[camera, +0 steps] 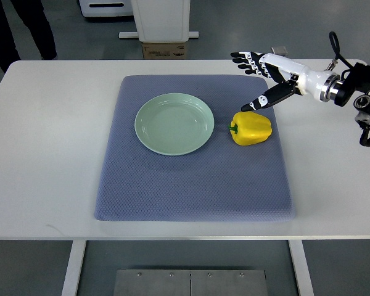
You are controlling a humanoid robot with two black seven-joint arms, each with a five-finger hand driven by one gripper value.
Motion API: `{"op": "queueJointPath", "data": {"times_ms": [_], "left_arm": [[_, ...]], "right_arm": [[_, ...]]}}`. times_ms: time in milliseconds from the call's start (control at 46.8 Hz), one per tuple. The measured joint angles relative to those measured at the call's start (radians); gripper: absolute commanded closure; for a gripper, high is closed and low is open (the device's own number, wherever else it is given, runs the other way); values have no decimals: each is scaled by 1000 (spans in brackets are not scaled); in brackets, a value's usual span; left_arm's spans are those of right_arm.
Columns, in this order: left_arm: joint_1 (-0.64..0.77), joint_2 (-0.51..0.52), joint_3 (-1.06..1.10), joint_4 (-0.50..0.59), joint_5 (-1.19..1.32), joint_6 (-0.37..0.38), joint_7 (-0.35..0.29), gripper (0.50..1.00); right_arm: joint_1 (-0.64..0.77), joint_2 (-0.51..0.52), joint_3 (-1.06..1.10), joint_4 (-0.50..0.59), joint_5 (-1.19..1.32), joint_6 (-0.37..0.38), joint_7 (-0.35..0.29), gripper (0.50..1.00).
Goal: Place yellow pepper on plate with right hand
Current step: 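Reach the right hand over the yellow pepper and lower it, then close the right hand fingers around the yellow pepper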
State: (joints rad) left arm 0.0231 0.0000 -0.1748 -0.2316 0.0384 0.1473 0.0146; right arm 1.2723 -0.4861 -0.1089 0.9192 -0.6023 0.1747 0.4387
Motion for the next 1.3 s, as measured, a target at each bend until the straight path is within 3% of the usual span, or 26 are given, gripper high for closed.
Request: {"op": "queueJointPath", "data": {"times_ms": [171, 663, 963, 1305], "left_arm": [[0, 0, 0, 0, 0, 0, 0, 500], [-1, 0, 0, 0, 0, 0, 0, 500], [0, 0, 0, 0, 0, 0, 0, 500], [0, 0, 0, 0, 0, 0, 1, 500]], "right_arm": [[84, 33, -158, -1, -12, -89, 0, 500], [164, 93, -353, -1, -27, -100, 11, 500], [164, 125, -457, -4, -40, -183, 11, 500], [162, 149, -494, -12, -40, -214, 8, 500]]}}
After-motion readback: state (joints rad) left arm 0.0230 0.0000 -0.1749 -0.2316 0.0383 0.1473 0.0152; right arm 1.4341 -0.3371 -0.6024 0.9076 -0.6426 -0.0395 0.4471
